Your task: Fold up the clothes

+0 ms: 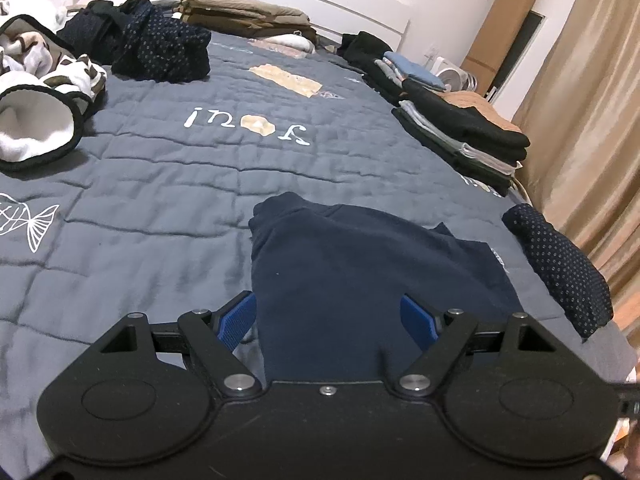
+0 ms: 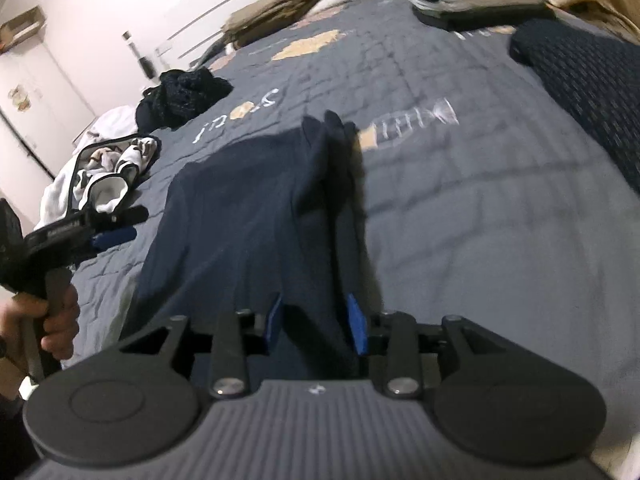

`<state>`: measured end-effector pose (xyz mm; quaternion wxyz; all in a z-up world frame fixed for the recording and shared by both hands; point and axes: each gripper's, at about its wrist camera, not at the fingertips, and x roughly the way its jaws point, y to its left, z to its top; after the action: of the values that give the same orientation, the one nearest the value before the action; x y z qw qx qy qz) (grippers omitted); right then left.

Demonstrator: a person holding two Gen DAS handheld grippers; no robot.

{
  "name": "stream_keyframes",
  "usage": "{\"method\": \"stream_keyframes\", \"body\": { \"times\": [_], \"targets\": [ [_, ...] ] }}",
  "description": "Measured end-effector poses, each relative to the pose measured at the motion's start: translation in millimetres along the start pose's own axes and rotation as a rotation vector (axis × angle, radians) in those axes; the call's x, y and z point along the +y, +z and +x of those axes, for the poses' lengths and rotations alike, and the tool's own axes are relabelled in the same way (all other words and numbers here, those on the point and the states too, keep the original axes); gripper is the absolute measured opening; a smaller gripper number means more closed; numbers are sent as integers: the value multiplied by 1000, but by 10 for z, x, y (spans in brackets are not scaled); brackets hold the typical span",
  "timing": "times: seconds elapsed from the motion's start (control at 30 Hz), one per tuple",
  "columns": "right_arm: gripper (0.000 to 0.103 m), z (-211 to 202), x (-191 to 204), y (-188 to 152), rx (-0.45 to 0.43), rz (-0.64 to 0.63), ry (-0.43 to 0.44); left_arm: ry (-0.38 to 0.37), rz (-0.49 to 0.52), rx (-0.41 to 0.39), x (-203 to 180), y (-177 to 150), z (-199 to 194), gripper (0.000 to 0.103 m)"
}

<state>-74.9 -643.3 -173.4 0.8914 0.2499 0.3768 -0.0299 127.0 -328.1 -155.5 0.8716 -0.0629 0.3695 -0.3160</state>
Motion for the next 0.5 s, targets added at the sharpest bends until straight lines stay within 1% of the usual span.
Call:
{"method": "stream_keyframes", "body": {
  "times": [0.1,0.13,0.17,0.2,0.23,0.3,0.33,0.4,0.43,0.5],
  "targets": [
    [35,13,-15,-162,33,33,-29,-1,12,12,-7,-43,15,79],
    [35,18,-28,-200,31,52,-30,3,15,22,4,-60,42,79],
    [32,21,-42,-239,29,71,-31,9,11,37,19,-80,78,79],
    [22,25,-56,-277,27,90,-32,12,2,55,40,-97,122,79],
    [6,-17,-76,-279,12,119,-14,14,-12,71,68,-109,165,79],
    [5,-103,-116,-280,-20,177,22,20,-43,96,128,-124,239,79],
    [5,-191,-147,-284,-43,229,71,23,-56,101,158,-124,254,79],
    [5,-372,-145,-294,-77,285,156,15,-76,97,211,-118,257,77],
    [5,-449,-131,-311,-89,294,173,11,-85,94,230,-106,256,75],
    [5,-474,-143,-355,-71,305,174,3,-103,88,266,-84,254,74]
  ]
}}
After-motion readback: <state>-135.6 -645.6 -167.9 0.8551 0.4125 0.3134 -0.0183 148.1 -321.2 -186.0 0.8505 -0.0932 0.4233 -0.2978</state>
